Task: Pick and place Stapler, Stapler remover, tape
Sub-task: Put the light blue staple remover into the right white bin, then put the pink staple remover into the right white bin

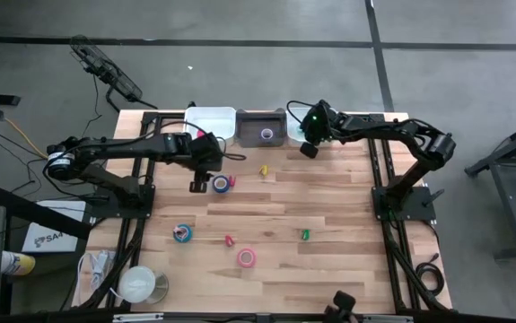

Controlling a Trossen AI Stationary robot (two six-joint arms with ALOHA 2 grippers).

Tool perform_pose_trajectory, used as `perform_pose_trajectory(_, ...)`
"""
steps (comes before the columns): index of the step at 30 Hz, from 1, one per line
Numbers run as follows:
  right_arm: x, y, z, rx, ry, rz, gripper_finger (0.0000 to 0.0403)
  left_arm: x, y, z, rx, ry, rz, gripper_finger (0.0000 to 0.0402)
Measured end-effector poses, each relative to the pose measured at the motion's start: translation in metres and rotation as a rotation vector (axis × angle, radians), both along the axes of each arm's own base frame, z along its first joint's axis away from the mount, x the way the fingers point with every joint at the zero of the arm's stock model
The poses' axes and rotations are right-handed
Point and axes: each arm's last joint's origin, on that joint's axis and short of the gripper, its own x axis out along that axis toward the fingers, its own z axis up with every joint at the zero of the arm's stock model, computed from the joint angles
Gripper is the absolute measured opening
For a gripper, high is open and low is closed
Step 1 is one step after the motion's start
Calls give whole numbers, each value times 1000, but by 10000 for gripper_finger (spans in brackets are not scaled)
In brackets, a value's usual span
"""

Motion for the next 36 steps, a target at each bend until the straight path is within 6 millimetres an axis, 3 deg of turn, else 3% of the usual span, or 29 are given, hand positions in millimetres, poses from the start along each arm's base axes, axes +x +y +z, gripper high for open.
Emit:
perform_pose_trajectory(11,-2,0,1,17,-19,-106,154,-16,-4,0,-39,108,20,163)
perform_pose_trajectory(24,-13,18,38,50,-121,-85,181,-81,-27,38,-136,91,111,163)
perform_pose_trajectory(28,-15,31,48,89,-149,-31,181,-89,-41,42,-167,88,-1,163)
perform_pose_trajectory(36,-9,59,59,168,-183,99,181,-90,-78,42,-138,136,-463,163)
